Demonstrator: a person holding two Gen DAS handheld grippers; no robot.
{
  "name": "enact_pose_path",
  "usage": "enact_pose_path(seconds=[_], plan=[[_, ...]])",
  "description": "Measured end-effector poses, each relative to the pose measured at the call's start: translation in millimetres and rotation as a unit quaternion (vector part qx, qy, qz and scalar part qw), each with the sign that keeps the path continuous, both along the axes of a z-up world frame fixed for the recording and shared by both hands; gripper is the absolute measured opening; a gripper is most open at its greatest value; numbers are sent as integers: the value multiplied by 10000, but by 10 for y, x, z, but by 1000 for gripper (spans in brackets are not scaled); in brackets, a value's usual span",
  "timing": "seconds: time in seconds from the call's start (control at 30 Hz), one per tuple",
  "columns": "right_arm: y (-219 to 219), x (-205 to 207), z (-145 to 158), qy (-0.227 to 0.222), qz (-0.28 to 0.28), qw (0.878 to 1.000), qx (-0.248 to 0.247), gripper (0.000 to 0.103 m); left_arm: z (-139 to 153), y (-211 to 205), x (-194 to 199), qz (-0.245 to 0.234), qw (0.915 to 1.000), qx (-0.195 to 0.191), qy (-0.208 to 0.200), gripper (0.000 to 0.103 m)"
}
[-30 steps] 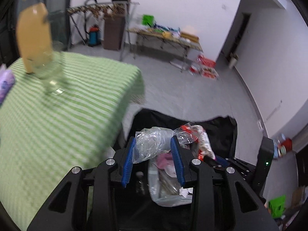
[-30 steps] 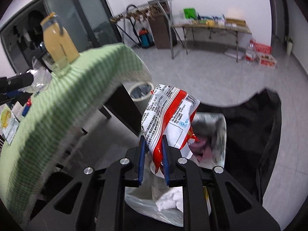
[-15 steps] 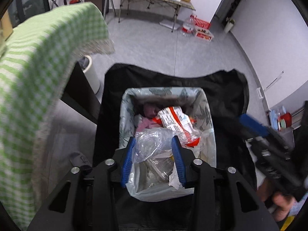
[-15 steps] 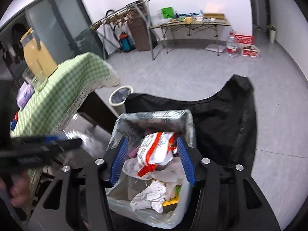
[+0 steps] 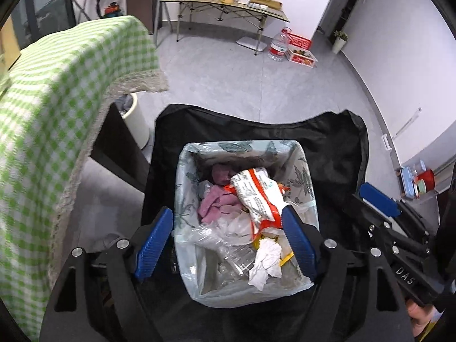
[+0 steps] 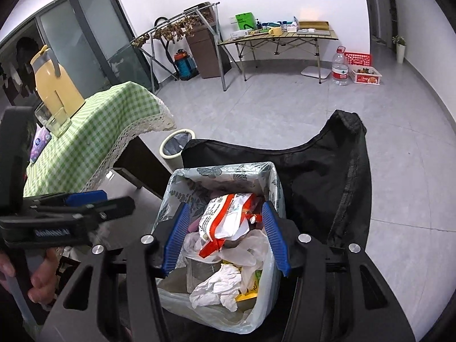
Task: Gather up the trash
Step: 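Move both open grippers back over the table toward the remaining trash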
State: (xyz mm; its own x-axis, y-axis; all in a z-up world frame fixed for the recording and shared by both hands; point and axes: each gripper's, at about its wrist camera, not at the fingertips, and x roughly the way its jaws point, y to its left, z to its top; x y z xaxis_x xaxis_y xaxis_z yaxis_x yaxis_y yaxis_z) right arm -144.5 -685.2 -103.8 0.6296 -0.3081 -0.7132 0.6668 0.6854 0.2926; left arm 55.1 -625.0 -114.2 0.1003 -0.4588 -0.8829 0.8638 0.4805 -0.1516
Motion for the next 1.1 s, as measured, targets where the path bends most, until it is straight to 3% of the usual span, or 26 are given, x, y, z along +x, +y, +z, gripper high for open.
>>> enact_pose_path(seconds=[0.43, 0.57, 0.77, 1.1], plan=[[198, 175, 293, 34, 119, 9989, -445, 57, 682, 496, 181, 407, 9960, -673, -430, 76], [305, 274, 439, -10, 256, 9977, -629, 60, 959, 774, 212, 531, 9918, -983, -618, 82], [568, 532, 683, -92, 529, 9946, -893, 61, 1376, 1384, 316, 925, 9796, -1441, -1047, 87], [1319, 1174, 1119, -304, 1379, 9802, -1387, 63, 1776, 2570, 651, 1885, 9533, -1853, -1460, 89]])
